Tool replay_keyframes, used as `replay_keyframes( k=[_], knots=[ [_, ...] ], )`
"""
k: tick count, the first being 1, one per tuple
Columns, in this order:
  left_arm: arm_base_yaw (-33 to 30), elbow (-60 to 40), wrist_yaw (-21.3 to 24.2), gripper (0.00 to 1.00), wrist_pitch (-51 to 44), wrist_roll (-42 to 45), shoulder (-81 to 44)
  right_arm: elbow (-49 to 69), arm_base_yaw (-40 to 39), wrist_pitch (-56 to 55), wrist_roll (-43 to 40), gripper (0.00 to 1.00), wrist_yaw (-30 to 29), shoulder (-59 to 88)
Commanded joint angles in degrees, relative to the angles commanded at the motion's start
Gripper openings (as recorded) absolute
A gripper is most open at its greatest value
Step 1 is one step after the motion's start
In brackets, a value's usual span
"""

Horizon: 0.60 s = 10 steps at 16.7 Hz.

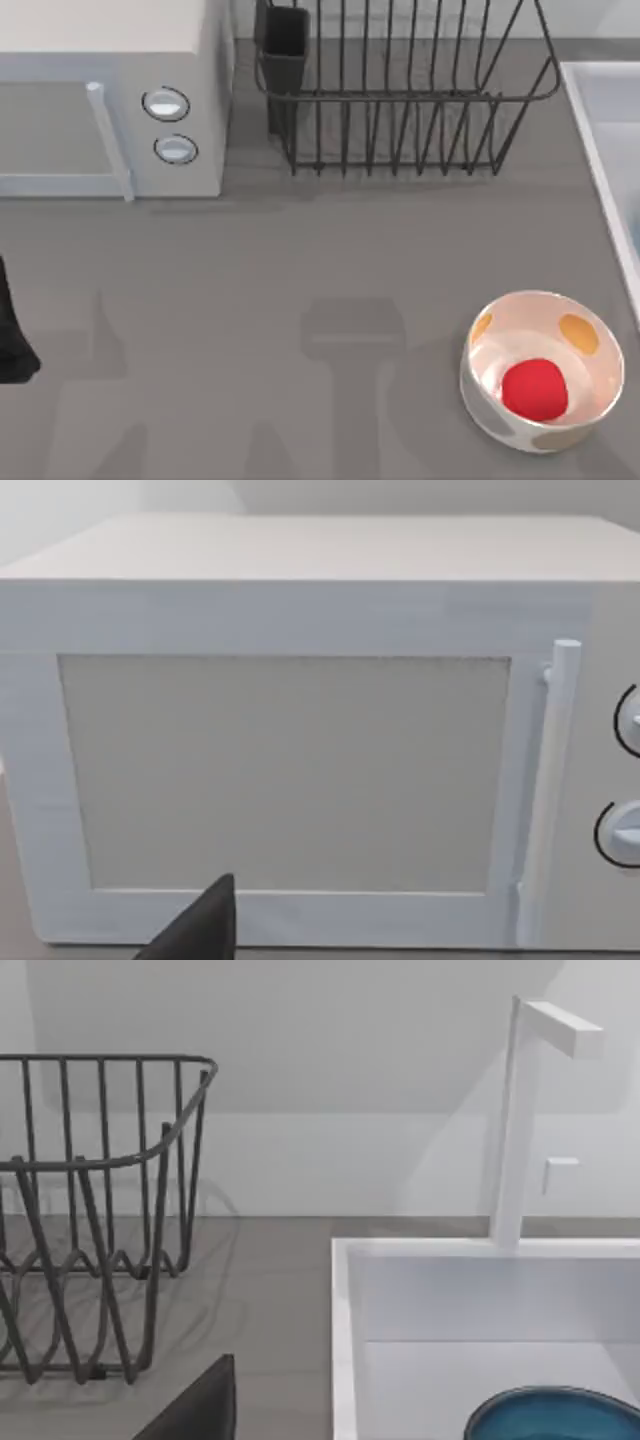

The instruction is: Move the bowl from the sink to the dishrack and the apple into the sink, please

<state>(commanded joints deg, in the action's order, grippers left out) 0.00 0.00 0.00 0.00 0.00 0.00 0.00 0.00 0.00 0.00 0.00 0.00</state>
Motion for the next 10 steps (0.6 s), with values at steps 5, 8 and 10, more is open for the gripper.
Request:
replay_keyframes(
  k=[5,8,10],
  knots=[
    [0.00,0.00,0.00,1.00,0.00,0.00,0.00,3.13,0.59,1.30,-0.73,1.00,-0.27,3.11],
    [0.00,0.00,0.00,1.00,0.00,0.00,0.00,11.70,1.94,4.86,-2.59,1.00,-0.65,11.92],
    [0.00,0.00,0.00,1.00,0.00,0.00,0.00,19.78,3.09,8.27,-4.24,1.00,-0.83,20.71]
  ],
)
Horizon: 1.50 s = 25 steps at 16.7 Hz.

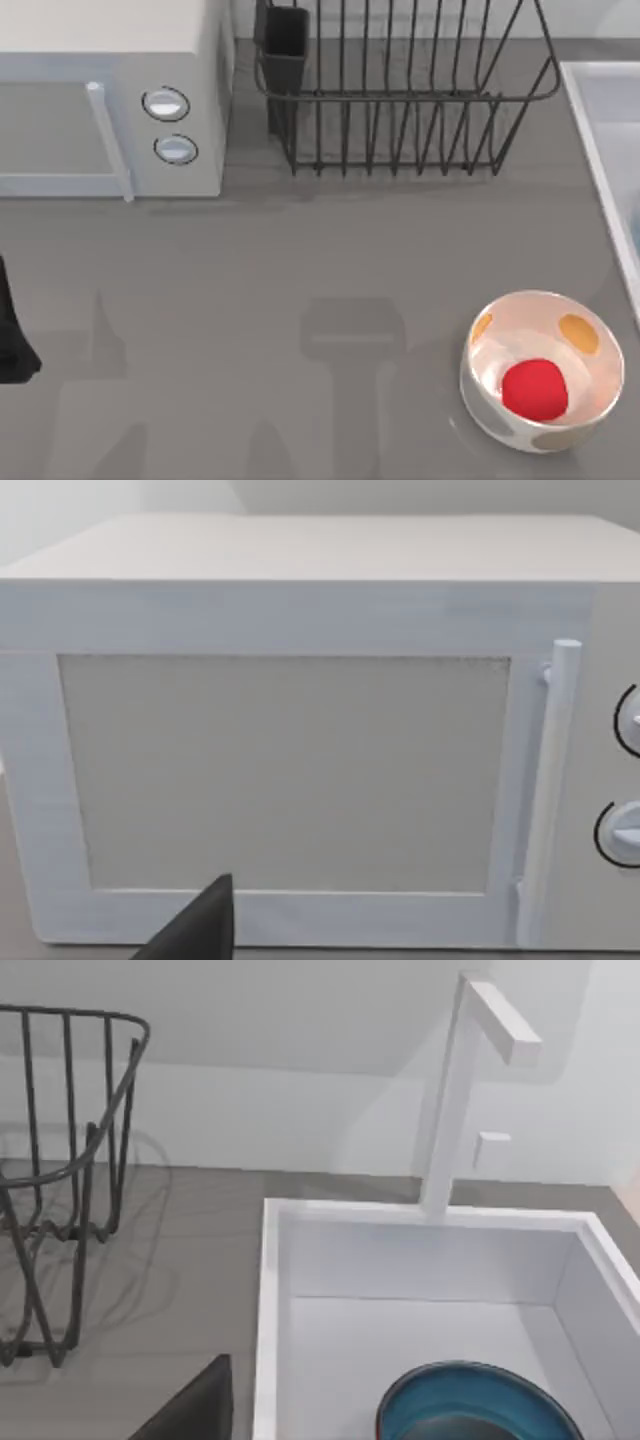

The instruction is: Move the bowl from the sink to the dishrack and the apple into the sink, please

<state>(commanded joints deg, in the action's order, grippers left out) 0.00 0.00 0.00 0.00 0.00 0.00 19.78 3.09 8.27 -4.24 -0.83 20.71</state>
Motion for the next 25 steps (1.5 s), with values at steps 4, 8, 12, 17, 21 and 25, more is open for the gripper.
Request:
replay_keyframes(
  k=[4,8,12,17,21,25],
  knots=[
    [0.00,0.00,0.00,1.00,0.00,0.00,0.00,19.79,2.80,8.91,-3.79,1.00,-0.15,23.20],
    [0.00,0.00,0.00,1.00,0.00,0.00,0.00,41.66,6.11,19.91,-7.61,1.00,-0.09,50.39],
    [0.00,0.00,0.00,1.00,0.00,0.00,0.00,62.49,9.57,31.71,-10.93,1.00,0.15,75.86],
    [0.00,0.00,0.00,1.00,0.00,0.00,0.00,84.70,13.56,45.50,-13.98,1.00,0.77,100.19],
    [0.00,0.00,0.00,1.00,0.00,0.00,0.00,99.07,16.22,54.48,-15.45,1.00,1.47,114.18],
    [0.00,0.00,0.00,1.00,0.00,0.00,0.00,109.31,18.10,60.53,-16.17,1.00,2.09,123.05]
  ],
)
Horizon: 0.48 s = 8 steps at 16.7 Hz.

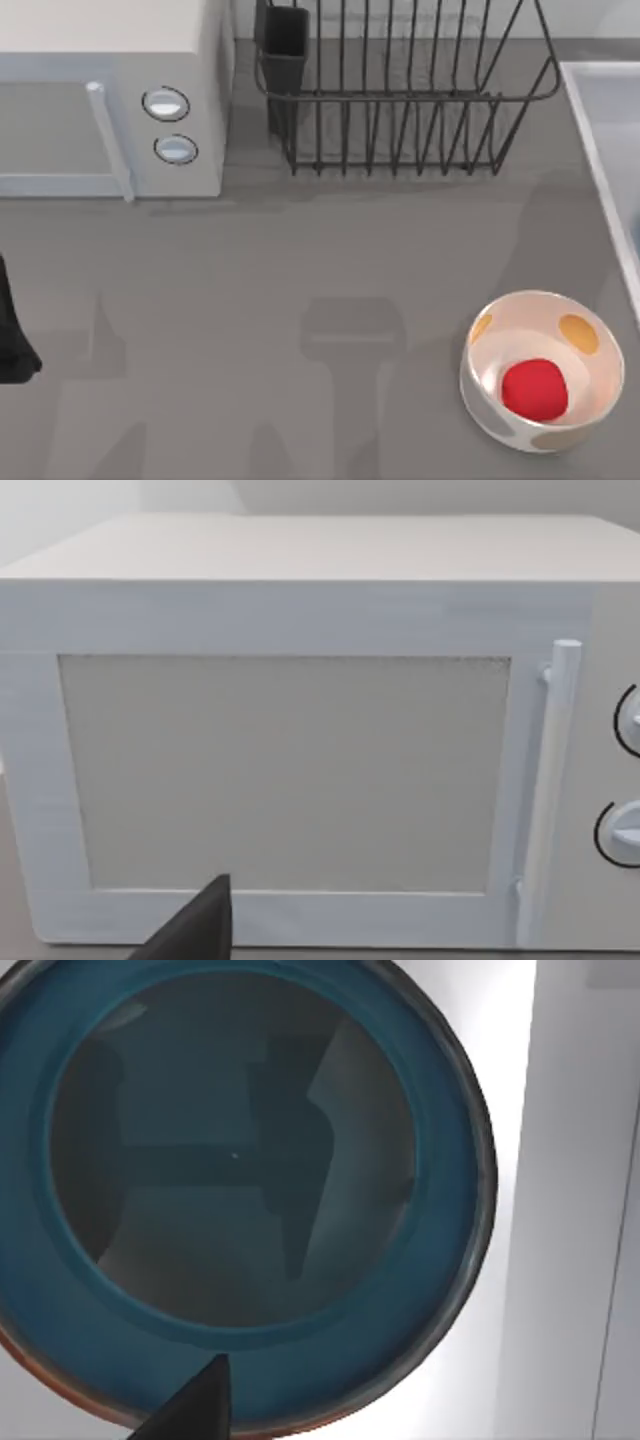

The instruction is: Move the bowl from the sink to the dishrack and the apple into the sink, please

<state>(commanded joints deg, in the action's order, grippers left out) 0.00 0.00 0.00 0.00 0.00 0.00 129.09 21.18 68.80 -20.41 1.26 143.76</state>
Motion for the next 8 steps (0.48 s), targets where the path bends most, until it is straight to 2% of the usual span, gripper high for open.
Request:
replay_keyframes(
  k=[8],
  knots=[
    [0.00,0.00,0.00,1.00,0.00,0.00,0.00,5.06,0.93,2.81,-0.22,1.00,0.33,3.41]
  ],
)
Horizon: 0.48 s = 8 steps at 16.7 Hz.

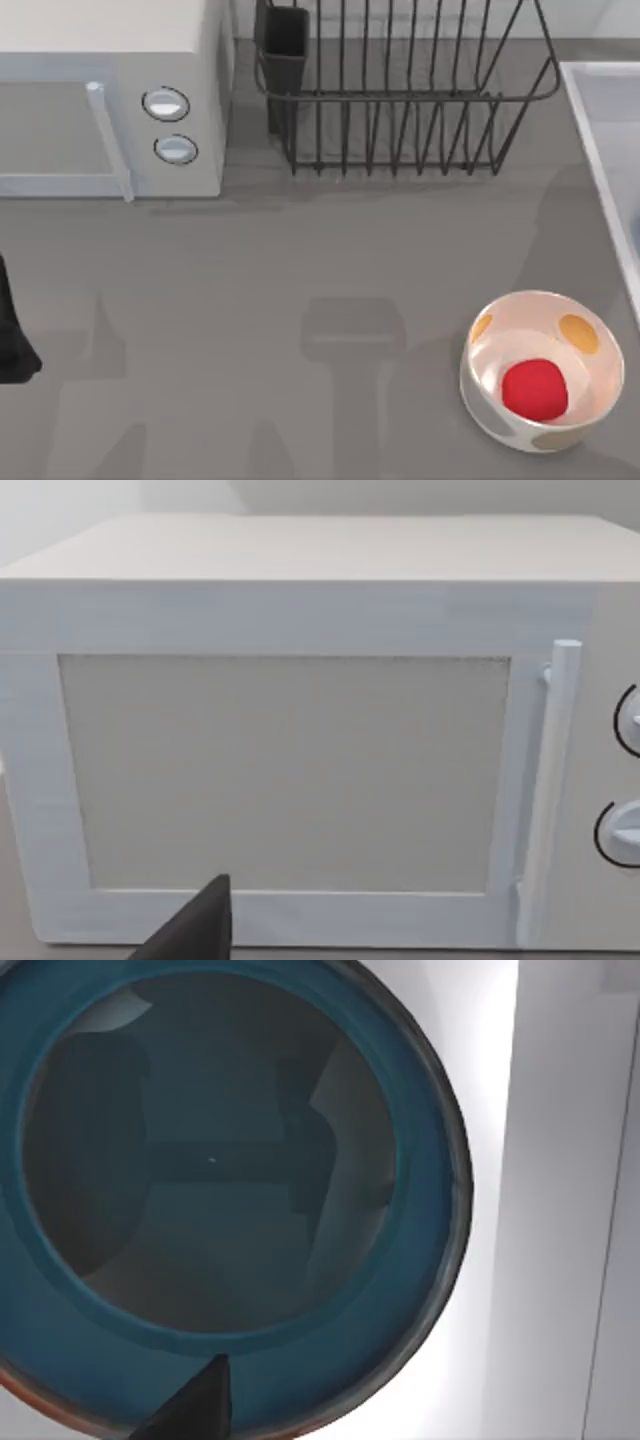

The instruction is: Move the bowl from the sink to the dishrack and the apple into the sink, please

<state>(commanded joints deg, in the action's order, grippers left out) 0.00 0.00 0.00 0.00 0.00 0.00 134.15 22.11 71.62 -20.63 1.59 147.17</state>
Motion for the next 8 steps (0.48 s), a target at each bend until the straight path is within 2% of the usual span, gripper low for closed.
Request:
replay_keyframes(
  k=[4,8],
  knots=[
    [0.00,0.00,0.00,1.00,0.00,0.00,0.00,-0.65,-0.27,-1.04,0.12,1.00,-0.04,0.43],
    [0.00,0.00,0.00,1.00,0.00,0.00,0.00,-3.94,-0.30,-8.14,0.33,1.00,-0.09,4.07]
  ],
)
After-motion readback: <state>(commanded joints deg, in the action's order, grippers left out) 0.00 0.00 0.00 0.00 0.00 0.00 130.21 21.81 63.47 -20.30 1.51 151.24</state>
